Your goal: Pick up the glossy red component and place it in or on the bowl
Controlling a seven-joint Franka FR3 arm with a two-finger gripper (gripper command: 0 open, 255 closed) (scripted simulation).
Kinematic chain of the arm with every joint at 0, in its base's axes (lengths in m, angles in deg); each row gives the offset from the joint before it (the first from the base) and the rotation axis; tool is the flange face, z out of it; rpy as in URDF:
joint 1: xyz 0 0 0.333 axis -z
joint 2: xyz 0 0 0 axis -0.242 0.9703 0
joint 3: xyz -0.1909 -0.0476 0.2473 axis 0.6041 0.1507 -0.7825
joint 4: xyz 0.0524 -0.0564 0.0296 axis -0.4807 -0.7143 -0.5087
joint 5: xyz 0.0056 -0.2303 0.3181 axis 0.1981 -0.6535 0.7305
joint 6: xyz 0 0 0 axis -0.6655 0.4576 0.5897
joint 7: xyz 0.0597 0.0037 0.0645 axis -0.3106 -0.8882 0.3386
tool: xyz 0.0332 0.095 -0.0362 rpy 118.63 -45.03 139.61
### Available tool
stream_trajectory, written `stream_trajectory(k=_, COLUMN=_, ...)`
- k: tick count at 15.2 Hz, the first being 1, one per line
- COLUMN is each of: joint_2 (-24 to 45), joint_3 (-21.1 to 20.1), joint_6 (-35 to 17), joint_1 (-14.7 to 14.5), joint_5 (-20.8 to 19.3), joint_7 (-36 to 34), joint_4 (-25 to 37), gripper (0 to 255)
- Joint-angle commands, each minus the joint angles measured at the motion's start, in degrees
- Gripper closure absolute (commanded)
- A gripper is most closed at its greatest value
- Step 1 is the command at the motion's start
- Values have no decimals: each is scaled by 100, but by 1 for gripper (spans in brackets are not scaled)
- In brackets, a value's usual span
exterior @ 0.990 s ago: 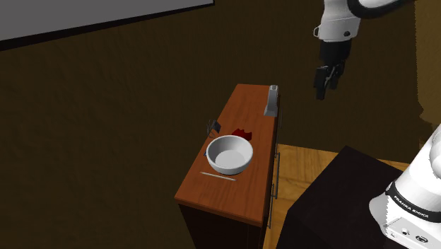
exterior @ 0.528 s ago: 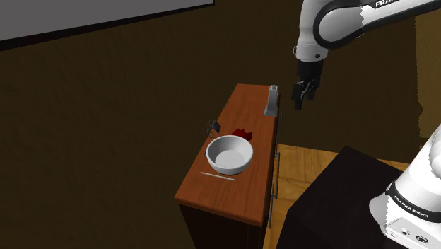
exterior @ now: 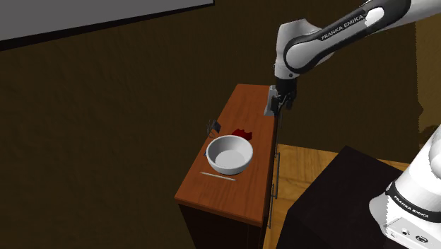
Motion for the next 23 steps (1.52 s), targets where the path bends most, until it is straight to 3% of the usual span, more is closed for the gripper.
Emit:
stream_trajectory(k=1, joint_2=432, joint_3=-11, joint_6=-264, joint_1=-1, joint_5=-19, joint_7=-5, joint_4=212, gripper=0)
stream_trajectory(k=11, joint_2=2646, joint_3=8, joint_6=-1225, joint_1=-15, joint_5=-168, joint_7=10, joint_4=1635, gripper=0)
stream_trajectory(k=20, joint_2=4667, joint_3=49, joint_6=-1431, joint_1=-82, joint_5=-264, joint_7=52, joint_4=3605, gripper=0)
stream_trajectory(k=23, joint_2=4875, joint_3=56, joint_6=-1521, joint_1=-92, joint_5=-272, joint_7=51, joint_4=3729, gripper=0)
